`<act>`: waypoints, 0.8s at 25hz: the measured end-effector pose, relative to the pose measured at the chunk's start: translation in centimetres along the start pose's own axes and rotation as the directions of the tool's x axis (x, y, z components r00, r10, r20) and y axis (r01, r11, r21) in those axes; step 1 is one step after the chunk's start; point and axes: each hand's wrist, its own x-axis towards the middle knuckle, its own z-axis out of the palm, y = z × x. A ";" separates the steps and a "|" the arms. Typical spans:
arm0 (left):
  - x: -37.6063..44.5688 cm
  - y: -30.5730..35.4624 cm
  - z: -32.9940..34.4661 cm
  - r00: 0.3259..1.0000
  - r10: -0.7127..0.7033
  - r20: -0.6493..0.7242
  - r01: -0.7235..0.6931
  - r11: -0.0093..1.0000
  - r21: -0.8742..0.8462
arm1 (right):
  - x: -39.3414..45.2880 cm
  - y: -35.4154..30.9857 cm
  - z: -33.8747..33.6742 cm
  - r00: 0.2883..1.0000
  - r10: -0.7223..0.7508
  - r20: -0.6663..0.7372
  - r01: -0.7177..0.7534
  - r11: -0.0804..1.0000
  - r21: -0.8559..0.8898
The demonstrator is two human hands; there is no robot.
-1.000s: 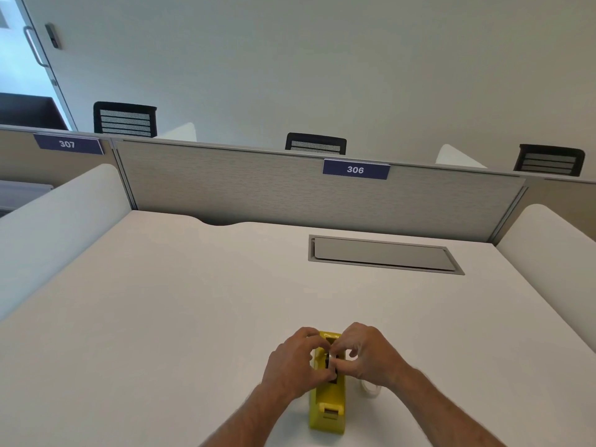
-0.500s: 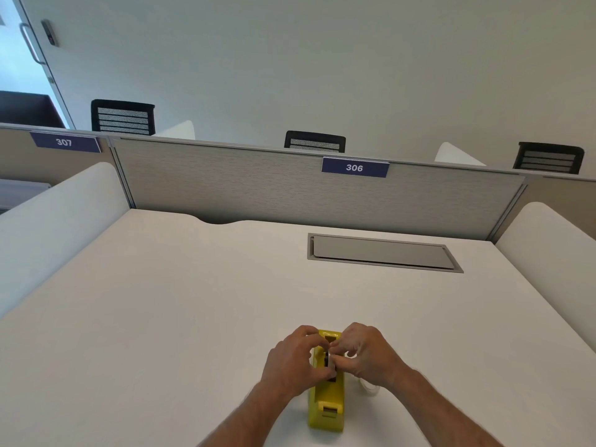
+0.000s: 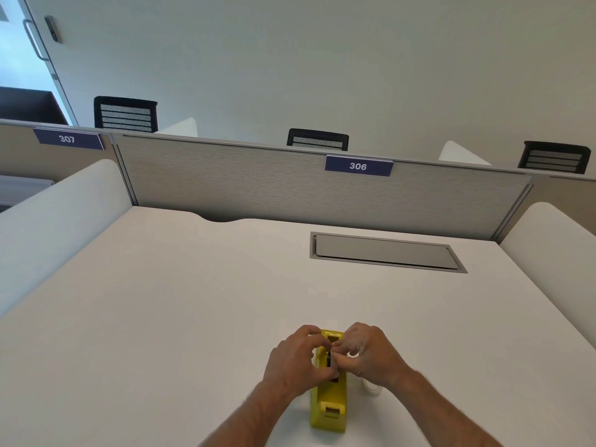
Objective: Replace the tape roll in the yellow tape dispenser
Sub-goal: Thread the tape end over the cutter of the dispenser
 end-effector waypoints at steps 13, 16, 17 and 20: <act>0.0 0.0 -0.1 1.000 0.000 0.002 0.000 1.000 -0.010 | -0.2 -0.1 0.0 1.000 0.004 -0.010 -0.004 0.999 0.047; 0.0 0.0 0.0 1.000 -0.005 0.006 0.005 1.000 -0.006 | -0.3 -0.1 0.1 1.000 0.009 -0.014 -0.008 0.999 0.043; 0.0 0.0 0.0 1.000 -0.004 0.006 0.004 1.000 -0.006 | -0.3 -0.1 0.2 1.000 0.012 -0.015 -0.011 0.999 0.041; -0.1 -0.1 0.1 1.000 -0.001 0.000 0.001 1.000 -0.003 | -0.5 -0.2 0.3 1.000 0.016 -0.027 -0.014 0.999 0.044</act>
